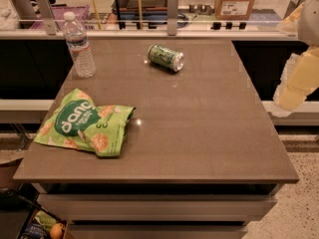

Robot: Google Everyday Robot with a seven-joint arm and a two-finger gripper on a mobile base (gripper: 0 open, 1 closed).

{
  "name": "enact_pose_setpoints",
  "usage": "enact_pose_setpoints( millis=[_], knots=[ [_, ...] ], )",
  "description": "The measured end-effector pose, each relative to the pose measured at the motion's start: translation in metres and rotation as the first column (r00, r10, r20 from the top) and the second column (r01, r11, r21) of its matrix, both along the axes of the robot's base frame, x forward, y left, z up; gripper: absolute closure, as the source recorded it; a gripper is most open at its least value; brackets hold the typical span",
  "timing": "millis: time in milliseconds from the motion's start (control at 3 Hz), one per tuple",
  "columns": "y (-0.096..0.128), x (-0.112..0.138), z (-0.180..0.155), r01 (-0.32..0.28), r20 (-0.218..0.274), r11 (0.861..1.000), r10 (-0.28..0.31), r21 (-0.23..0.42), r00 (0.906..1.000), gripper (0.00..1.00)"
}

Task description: Place green can upright

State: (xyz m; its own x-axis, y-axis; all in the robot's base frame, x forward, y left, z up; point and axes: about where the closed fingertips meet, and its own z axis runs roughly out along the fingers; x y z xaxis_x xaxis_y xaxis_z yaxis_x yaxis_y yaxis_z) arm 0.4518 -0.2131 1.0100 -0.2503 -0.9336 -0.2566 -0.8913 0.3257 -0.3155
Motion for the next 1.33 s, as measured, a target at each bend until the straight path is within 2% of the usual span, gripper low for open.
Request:
enact_pose_setpoints(
  millis=[667, 1333],
  knots=[
    [0.008, 0.035, 0.013, 0.098, -0.037, 0.993, -0.096, 0.067, 0.9947, 0.0],
    [0.021, 0.076, 0.016, 0.194, -0.055, 0.974, -0.189, 0.114, 0.9804, 0.0]
  ],
)
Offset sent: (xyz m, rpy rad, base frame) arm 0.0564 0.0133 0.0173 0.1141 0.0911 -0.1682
